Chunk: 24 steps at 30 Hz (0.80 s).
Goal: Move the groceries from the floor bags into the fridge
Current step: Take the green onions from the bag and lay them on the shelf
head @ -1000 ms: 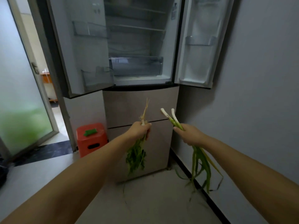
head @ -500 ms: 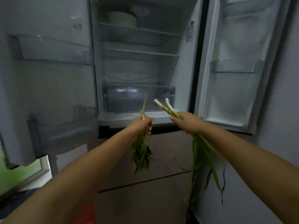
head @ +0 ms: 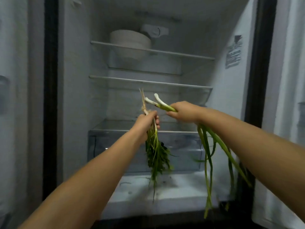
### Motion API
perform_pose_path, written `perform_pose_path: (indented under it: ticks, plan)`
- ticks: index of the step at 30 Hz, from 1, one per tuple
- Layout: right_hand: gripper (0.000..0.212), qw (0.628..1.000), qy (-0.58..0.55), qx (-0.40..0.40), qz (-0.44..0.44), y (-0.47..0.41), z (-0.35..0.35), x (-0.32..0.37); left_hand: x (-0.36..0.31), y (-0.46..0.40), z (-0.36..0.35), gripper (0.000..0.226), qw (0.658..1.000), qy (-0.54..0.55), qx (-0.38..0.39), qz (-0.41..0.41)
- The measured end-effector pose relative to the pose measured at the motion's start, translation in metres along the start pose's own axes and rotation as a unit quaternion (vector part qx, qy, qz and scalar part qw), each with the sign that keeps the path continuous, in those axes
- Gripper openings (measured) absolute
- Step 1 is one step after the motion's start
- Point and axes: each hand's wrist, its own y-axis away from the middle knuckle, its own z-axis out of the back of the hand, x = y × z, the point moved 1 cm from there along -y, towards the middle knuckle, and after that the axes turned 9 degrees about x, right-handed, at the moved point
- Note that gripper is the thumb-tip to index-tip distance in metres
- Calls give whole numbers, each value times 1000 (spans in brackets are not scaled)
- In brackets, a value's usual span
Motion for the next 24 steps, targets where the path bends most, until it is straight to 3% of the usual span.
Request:
perform_pose_path:
  ticks: [6, 10, 15, 19, 24]
  plan:
    - [33, 982, 174, -13, 67, -124, 3, -36, 1, -100, 49, 38, 987, 139, -79, -1]
    - [35, 963, 241, -33, 114, -198, -10, -52, 10, -137, 83, 38, 951, 265, -158, -32]
    - [36, 932, 299, -80, 188, -274, -49, -61, 27, -152, 105, 40, 907, 326, -257, -65]
    - [37, 933, 296, -36, 201, -319, -81, -54, 31, -155, 112, 38, 899, 322, -283, -83]
    - [45, 953, 227, 91, 178, -352, -115, -29, 35, -159, 116, 39, 908, 299, -284, -68]
